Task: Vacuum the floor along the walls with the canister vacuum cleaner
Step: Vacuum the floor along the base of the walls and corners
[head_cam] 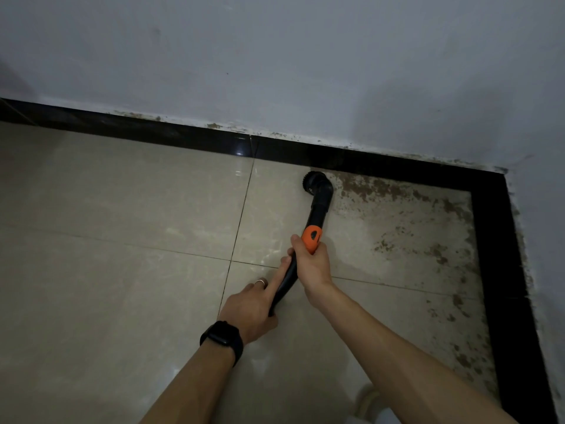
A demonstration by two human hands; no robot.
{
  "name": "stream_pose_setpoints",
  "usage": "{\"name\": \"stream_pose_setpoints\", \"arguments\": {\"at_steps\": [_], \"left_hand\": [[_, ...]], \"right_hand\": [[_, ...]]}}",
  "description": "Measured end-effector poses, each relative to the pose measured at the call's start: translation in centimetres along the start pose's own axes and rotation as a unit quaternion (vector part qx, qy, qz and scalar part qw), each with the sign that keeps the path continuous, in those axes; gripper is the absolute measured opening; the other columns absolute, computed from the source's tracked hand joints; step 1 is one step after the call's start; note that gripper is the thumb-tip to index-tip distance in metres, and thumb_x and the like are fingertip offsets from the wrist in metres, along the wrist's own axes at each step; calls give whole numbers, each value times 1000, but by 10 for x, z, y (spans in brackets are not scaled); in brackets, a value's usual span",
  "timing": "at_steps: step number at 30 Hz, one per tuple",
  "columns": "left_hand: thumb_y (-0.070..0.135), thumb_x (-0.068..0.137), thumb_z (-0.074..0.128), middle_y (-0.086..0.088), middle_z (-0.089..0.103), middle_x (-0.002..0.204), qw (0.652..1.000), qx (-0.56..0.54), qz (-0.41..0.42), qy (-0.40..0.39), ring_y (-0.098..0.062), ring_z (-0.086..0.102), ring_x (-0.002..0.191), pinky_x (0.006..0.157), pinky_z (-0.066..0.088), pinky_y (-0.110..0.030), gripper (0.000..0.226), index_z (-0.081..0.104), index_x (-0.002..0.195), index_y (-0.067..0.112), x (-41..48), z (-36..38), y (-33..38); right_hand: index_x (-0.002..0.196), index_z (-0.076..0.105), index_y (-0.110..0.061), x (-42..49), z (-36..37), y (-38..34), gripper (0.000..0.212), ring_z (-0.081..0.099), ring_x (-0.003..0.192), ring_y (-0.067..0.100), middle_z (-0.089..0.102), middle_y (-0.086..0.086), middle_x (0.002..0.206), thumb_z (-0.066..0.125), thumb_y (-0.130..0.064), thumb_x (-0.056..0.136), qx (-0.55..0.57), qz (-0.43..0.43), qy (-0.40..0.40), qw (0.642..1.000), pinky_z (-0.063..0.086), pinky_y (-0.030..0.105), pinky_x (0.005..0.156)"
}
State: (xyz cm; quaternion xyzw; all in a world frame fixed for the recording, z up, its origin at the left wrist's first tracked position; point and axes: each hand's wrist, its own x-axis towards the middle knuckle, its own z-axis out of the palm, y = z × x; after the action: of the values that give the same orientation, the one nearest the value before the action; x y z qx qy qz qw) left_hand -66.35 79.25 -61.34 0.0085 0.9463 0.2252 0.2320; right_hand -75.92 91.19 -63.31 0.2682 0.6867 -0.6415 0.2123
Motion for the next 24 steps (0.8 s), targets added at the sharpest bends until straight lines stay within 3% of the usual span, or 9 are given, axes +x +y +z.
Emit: {"name": "stream_pose_setpoints", "arguments": {"at_steps": [2,5,11,13,17,20,22,24], "left_hand": [[25,82,61,0,52,107,1000,5,-1,4,-20,54,87,60,49,-33,116,-36,141,51,3,1,3],[26,82,63,0,52,105,1000,1,-6,6,-19,51,84,58,43,-31,117,-36,140,51,6,1,7],[25,80,64,-1,54,112,1000,-20,-4,1,-22,55,93,65,50,-36,120,-36,139,54,10,1,6],[23,81,65,-2,54,111,1000,-28,-6,-1,-22,54,94,70,53,-39,121,-37,136,57,12,0,6],[22,81,65,-3,56,110,1000,-20,2,4,-22,54,95,69,52,-38,120,-35,139,54,19,-4,9],[21,81,64,-5,55,107,1000,-5,12,14,-24,54,94,69,53,-40,120,-35,140,52,26,-7,15],[20,81,64,-6,55,108,1000,2,13,16,-26,55,95,71,55,-42,120,-35,141,51,30,-8,19],[19,81,63,-6,55,109,1000,0,17,18,-27,56,96,71,55,-43,119,-35,142,51,32,-7,22]], "right_hand": [[116,56,-5,2,2,-1,42,72,83,23,70,3,88,63,-43,98,-28,-11,11,999,60,39,81],[112,52,-11,3,-1,-2,40,69,81,18,71,5,94,58,-49,100,-84,-29,32,996,53,31,72],[120,50,-13,7,-1,-10,42,74,81,18,75,-2,90,46,-52,105,-74,-52,26,996,60,38,83],[120,49,-11,2,3,-7,43,76,79,22,75,0,92,46,-52,105,-65,-35,29,997,62,41,81],[116,51,-8,0,0,-8,46,68,79,19,68,5,92,44,-52,106,-88,-24,55,994,54,31,69],[115,58,-4,10,0,-15,69,73,84,29,72,12,93,48,-69,92,-69,-33,60,995,61,46,81],[113,60,-5,20,-2,-12,83,75,83,30,73,12,90,49,-79,77,-51,-32,55,997,62,51,82],[112,59,-5,23,-5,-13,85,76,81,31,72,11,86,49,-80,73,-46,-27,63,997,62,52,81]]}}
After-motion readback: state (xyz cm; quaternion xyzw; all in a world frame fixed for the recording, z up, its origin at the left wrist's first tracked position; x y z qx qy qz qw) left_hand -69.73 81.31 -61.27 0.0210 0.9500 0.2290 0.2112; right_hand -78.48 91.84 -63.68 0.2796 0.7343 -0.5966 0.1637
